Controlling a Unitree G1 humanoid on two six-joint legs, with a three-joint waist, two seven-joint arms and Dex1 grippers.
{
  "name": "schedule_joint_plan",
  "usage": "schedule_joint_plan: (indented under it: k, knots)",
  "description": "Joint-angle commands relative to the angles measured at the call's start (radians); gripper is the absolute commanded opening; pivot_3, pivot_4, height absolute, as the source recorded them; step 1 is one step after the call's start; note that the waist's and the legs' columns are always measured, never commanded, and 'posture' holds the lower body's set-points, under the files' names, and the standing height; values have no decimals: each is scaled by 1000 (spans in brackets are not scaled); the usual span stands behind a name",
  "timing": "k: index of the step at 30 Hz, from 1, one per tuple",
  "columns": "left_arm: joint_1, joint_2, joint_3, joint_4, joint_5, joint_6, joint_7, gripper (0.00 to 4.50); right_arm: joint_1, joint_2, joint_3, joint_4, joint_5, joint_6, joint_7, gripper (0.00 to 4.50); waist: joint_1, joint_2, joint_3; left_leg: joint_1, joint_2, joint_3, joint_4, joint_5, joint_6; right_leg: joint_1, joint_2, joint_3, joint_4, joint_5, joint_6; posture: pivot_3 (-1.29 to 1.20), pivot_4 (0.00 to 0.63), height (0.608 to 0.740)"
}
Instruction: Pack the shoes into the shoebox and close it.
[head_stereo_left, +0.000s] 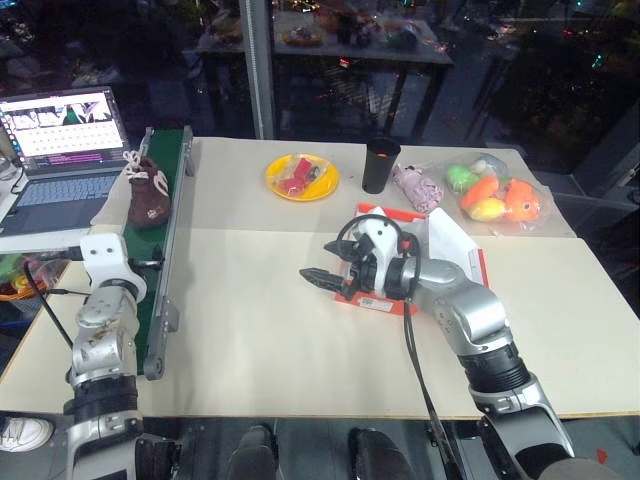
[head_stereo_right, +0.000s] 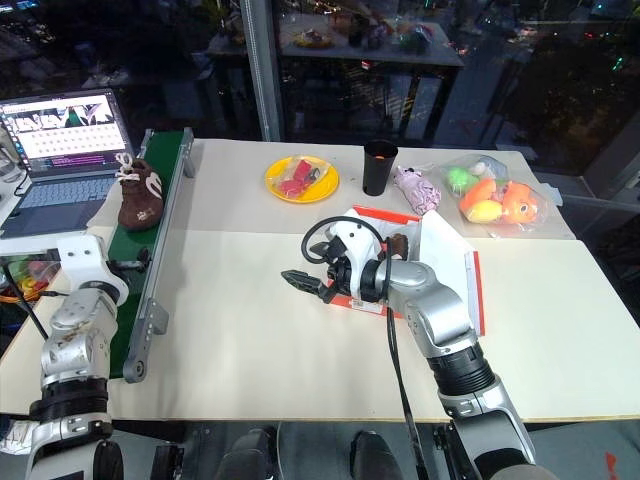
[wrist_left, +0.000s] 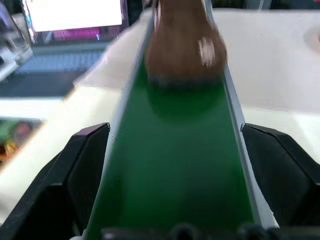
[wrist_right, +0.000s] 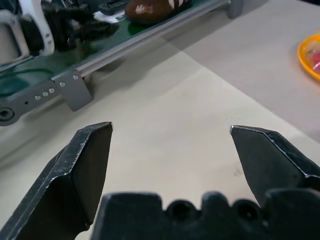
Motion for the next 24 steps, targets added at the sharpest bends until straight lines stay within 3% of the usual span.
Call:
schedule_joint_plan:
  k: [1, 10, 15, 22, 24]
  knots:
    - [-67, 43, -5, 43, 2, -40, -19, 4500, 2, -6, -25, -54, 0, -10, -11, 4441, 0, 0, 0, 0, 0, 0, 0, 0, 0, 0, 0, 0, 0, 0, 0, 0, 150, 736]
    - [-177, 85, -33, 309, -3, -30, -90, 4500, 1, -15, -25, -62, -4, -4, -22, 4441, -2, 0, 0, 0, 0, 0, 0, 0, 0, 0, 0, 0, 0, 0, 0, 0, 150, 736]
    - [-176, 80, -30, 353, -18, 36, -100, 3053, 0, -28, -24, -68, -11, -2, -24, 4500, -1, 0, 0, 3, 0, 0, 0, 0, -1, 1, 0, 0, 3, 0, 0, 0, 150, 736]
    - [-185, 52, -24, 262, -46, 31, -81, 707, -1, -30, -28, -77, -4, 10, -29, 4500, 3, 0, 0, 10, 0, 0, -1, 0, -2, 5, 0, 0, 9, -2, -3, 0, 150, 736]
    - [-200, 48, -30, 239, -50, 28, -87, 268, -5, -30, -28, -75, -4, 12, -30, 4500, 7, 0, 0, 10, 0, 0, -1, 0, -2, 5, 0, 0, 9, -2, -3, 0, 150, 736]
